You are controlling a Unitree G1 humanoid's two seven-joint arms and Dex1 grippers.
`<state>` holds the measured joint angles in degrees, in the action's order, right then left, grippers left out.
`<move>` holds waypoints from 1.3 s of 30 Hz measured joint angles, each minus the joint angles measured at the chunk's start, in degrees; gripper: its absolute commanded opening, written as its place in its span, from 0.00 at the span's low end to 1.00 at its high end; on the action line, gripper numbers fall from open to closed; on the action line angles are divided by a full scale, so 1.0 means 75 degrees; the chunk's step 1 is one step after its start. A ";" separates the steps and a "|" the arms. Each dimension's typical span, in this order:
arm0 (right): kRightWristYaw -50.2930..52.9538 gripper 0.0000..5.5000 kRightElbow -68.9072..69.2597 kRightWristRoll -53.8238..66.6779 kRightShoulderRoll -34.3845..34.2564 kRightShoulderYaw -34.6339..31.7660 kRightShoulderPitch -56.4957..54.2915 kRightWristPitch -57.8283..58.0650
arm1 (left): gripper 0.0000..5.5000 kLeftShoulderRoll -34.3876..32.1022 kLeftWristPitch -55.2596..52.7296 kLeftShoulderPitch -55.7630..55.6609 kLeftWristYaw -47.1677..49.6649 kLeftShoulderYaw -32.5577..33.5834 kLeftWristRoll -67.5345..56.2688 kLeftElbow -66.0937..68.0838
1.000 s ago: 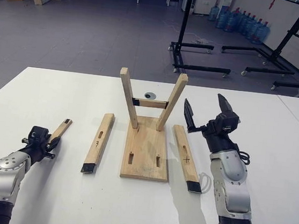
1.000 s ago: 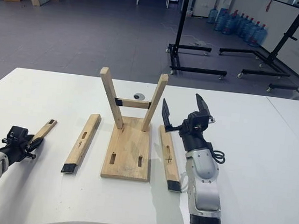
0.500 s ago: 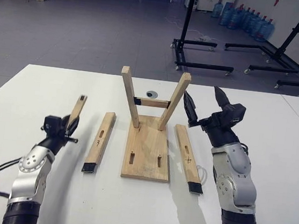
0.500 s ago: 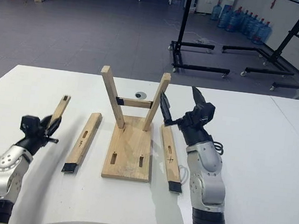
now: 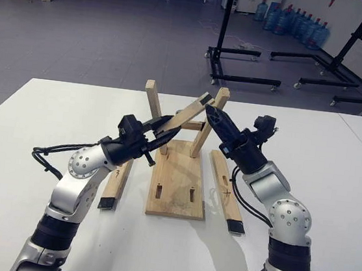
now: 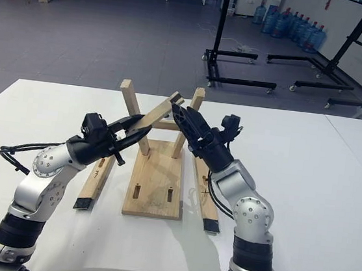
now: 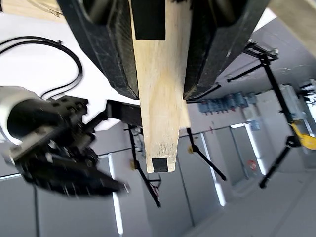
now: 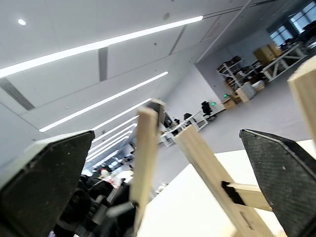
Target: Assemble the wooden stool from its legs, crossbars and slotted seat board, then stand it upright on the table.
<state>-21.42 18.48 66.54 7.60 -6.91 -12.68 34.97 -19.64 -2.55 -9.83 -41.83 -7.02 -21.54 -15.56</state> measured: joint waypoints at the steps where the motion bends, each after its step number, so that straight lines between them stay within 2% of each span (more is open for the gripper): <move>1: 0.0025 0.98 -0.0018 0.0073 -0.0068 -0.0001 -0.0038 0.0007 | 0.23 0.0001 0.0004 -0.0013 -0.0084 -0.0066 0.0026 0.0063; 3: 0.0075 0.98 -0.0028 0.0179 -0.0148 -0.0001 -0.0052 0.0030 | 0.23 0.0001 0.0028 -0.0142 -0.0186 -0.0174 0.0111 0.0145; 6: 0.0151 0.91 -0.0026 0.0539 -0.0200 -0.0009 -0.0073 0.0184 | 0.23 0.0001 0.0142 -0.0330 -0.0228 -0.0212 0.0338 0.0362; 12: 0.0394 0.72 -0.0027 0.1027 -0.0255 -0.0086 -0.0106 0.0340 | 0.23 0.0005 0.0264 -0.0514 -0.0250 -0.0262 0.0611 0.0540; 31: 0.0739 0.14 -0.0012 0.0893 -0.0513 -0.0065 -0.0105 0.0171 | 0.23 0.0018 0.0420 -0.0578 -0.0142 -0.0289 0.0999 0.0700; 39: 0.0901 0.09 -0.0013 0.0727 -0.0453 -0.0095 -0.0104 0.0149 | 0.23 0.0014 0.0567 -0.0603 -0.0068 -0.0294 0.1154 0.0704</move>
<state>-14.66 18.38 71.99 4.20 -7.62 -13.46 36.09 -19.54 1.70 -14.35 -42.35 -9.22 -12.88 -10.28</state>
